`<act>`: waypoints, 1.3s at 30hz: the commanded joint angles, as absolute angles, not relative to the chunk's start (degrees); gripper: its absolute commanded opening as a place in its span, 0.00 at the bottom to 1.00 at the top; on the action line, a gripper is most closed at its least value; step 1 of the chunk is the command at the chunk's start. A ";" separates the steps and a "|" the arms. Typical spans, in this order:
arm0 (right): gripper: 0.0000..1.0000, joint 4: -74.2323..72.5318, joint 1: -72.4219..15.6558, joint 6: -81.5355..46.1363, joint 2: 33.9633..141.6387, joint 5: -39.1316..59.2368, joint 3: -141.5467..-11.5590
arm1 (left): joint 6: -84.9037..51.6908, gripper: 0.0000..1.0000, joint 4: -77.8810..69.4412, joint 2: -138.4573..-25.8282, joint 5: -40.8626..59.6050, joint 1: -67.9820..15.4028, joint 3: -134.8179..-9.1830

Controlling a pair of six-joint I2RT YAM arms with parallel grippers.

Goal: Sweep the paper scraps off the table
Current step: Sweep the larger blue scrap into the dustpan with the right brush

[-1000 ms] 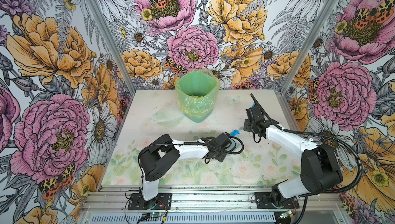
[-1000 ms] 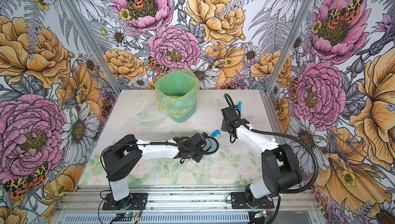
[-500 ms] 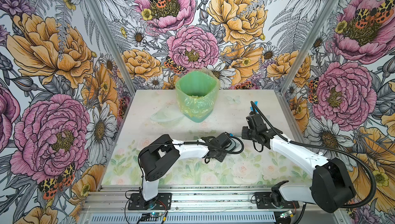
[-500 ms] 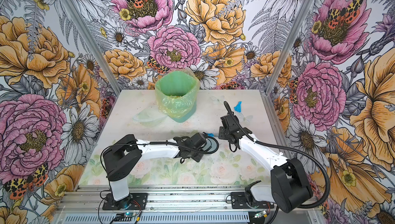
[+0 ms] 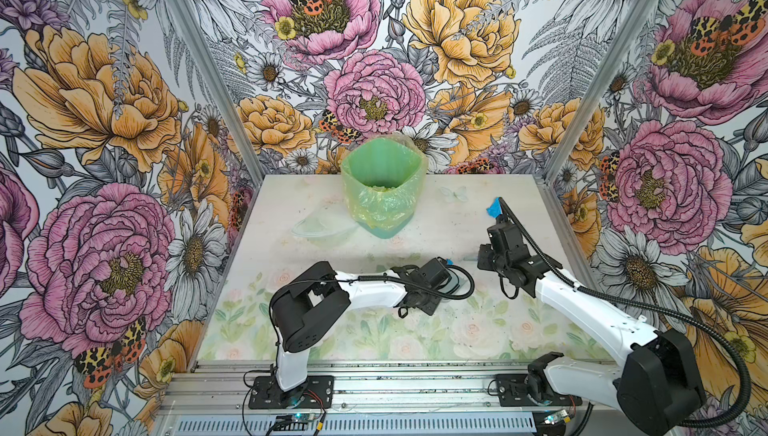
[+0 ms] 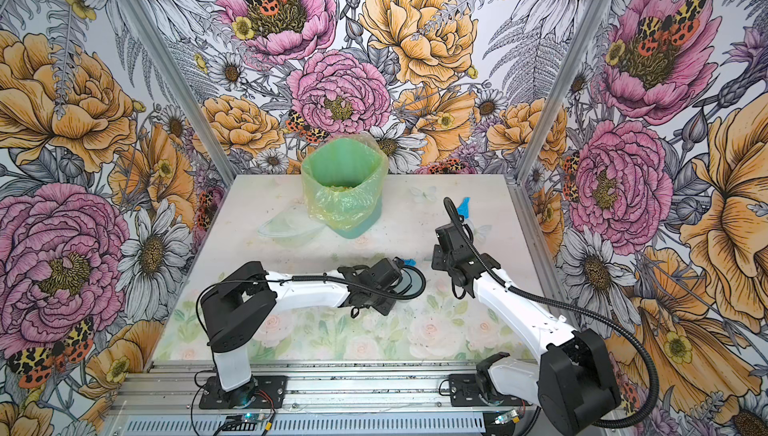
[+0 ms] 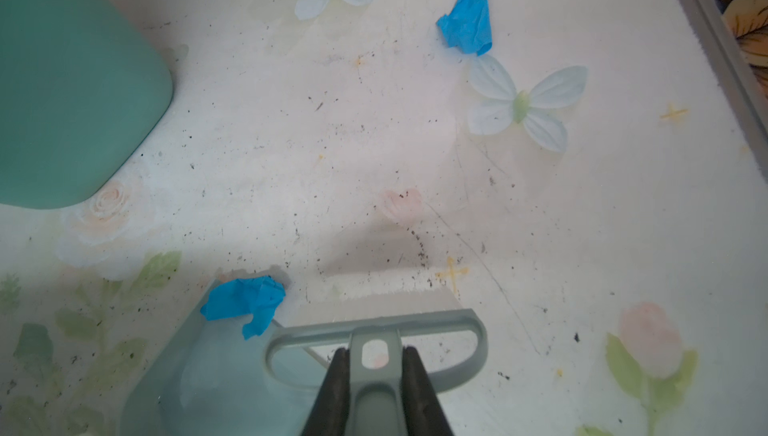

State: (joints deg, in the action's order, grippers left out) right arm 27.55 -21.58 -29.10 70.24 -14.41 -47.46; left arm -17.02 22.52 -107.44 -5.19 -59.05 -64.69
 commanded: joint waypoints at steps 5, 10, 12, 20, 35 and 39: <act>0.00 23.10 -20.94 -27.24 78.09 -16.07 -54.15 | -17.20 0.12 22.92 -107.27 -6.68 -59.59 -65.35; 0.00 22.00 -21.43 -27.95 82.62 -12.37 -55.37 | -17.14 0.12 22.93 -107.30 -6.77 -59.63 -65.45; 0.00 22.04 -21.84 -28.11 83.44 -11.35 -55.28 | -17.14 0.12 22.94 -107.39 -6.72 -59.59 -65.57; 0.00 22.03 -23.09 -27.48 82.65 -5.07 -52.39 | -16.85 0.12 22.97 -107.75 -6.24 -59.33 -66.26; 0.00 23.66 -23.99 -28.77 73.31 2.41 -43.71 | -16.18 0.12 22.95 -108.85 -5.41 -58.69 -67.50; 0.00 25.88 -24.04 -27.45 72.26 3.30 -43.21 | -16.39 0.12 22.98 -108.72 -5.70 -58.68 -67.41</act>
